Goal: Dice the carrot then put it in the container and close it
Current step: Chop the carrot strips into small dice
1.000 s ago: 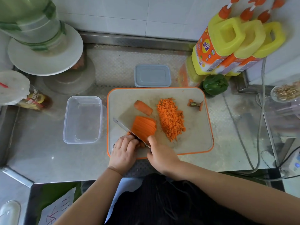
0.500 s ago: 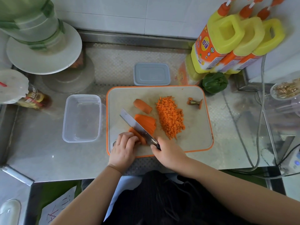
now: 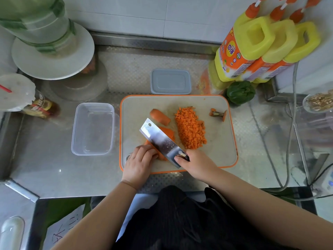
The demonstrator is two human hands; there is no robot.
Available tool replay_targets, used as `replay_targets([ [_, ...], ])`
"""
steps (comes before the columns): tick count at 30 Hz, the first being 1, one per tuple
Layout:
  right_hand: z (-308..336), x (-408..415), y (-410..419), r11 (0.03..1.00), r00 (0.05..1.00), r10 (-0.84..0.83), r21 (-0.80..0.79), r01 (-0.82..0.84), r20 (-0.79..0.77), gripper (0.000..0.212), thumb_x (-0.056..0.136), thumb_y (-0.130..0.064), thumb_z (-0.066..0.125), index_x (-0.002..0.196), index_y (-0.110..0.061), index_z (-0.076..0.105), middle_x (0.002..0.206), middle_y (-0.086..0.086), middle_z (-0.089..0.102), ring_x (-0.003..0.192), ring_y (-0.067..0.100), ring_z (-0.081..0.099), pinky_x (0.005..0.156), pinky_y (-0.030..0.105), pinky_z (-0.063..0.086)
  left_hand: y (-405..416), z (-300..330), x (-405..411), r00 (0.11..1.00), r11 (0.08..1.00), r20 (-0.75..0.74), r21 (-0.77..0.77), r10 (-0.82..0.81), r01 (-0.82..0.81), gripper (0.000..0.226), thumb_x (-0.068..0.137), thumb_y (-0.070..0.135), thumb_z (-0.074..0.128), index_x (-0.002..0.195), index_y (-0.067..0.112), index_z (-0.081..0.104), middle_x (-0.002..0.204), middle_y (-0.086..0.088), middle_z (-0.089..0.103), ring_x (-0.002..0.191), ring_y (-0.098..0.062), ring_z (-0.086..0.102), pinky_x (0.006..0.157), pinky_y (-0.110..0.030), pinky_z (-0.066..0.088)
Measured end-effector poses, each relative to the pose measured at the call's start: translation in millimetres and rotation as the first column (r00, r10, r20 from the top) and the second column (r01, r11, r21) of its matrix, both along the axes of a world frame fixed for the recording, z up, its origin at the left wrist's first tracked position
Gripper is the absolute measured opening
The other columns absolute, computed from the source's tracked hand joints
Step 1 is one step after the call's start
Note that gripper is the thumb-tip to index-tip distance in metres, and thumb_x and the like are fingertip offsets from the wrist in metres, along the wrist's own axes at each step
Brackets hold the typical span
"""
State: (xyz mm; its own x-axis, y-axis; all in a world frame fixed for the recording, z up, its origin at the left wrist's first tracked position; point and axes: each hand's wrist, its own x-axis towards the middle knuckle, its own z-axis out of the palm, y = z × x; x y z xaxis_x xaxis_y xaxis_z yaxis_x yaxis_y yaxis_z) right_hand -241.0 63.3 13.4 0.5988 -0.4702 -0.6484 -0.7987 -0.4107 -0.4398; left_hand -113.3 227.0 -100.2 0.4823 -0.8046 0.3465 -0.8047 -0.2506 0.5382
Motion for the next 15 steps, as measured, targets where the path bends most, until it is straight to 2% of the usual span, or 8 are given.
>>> replay_targets([
  [2,1,-1,-1,0.999,0.998,-0.034,0.009,0.034,0.059,0.04,0.094,-0.042,0.054,0.064,-0.02,0.038,0.059,-0.004,0.04,0.056,0.015,0.042,0.054,0.031,0.027,-2,5,-1,0.997,0.999,-0.057,0.011,0.053,-0.053,0.017,0.091,0.027,0.056,0.106,0.019,0.054,0.113,0.002,0.05,0.1,-0.024,0.053,0.076,-0.039,0.053],
  [5,4,-2,-3,0.992,0.972,-0.123,0.002,0.126,0.198,0.038,0.094,-0.039,0.055,0.064,-0.023,0.038,0.056,-0.005,0.038,0.051,0.011,0.039,0.053,0.03,0.026,-5,15,-1,0.967,0.982,-0.171,0.06,0.187,-0.179,0.044,0.085,0.048,0.058,0.111,0.015,0.048,0.117,-0.002,0.048,0.104,-0.025,0.051,0.078,-0.035,0.05],
  [7,6,-3,-5,0.987,0.956,-0.155,-0.01,0.163,0.25,0.036,0.095,-0.037,0.054,0.064,-0.026,0.039,0.054,-0.006,0.038,0.05,0.008,0.038,0.051,0.027,0.025,-6,20,-3,0.966,0.976,-0.163,0.119,0.199,-0.181,0.062,0.079,0.06,0.059,0.116,0.013,0.046,0.118,-0.008,0.054,0.106,-0.026,0.051,0.085,-0.035,0.049],
  [9,6,-3,-5,0.983,0.945,-0.177,-0.007,0.186,0.274,0.034,0.095,-0.036,0.054,0.065,-0.028,0.04,0.053,-0.007,0.039,0.049,0.007,0.039,0.052,0.025,0.025,-9,25,-8,0.97,0.964,-0.128,0.198,0.208,-0.181,0.072,0.073,0.066,0.057,0.119,0.013,0.045,0.116,-0.01,0.059,0.105,-0.027,0.054,0.082,-0.041,0.053],
  [12,1,-6,-2,0.976,0.932,-0.197,-0.025,0.215,0.303,0.033,0.095,-0.036,0.054,0.066,-0.023,0.044,0.053,-0.005,0.04,0.05,0.01,0.041,0.052,0.027,0.027,-14,32,-17,0.96,0.933,-0.1,0.28,0.263,-0.226,0.079,0.068,0.068,0.055,0.122,0.011,0.047,0.116,-0.009,0.061,0.102,-0.029,0.059,0.077,-0.042,0.055],
  [15,-3,-10,1,0.976,0.932,-0.199,-0.026,0.217,0.302,0.027,0.094,-0.038,0.054,0.079,-0.016,0.057,0.059,-0.004,0.049,0.059,0.016,0.05,0.057,0.031,0.034,-13,39,-20,0.959,0.919,-0.082,0.319,0.27,-0.231,0.08,0.07,0.067,0.054,0.127,0.011,0.046,0.119,-0.007,0.057,0.106,-0.027,0.056,0.074,-0.043,0.057],
])
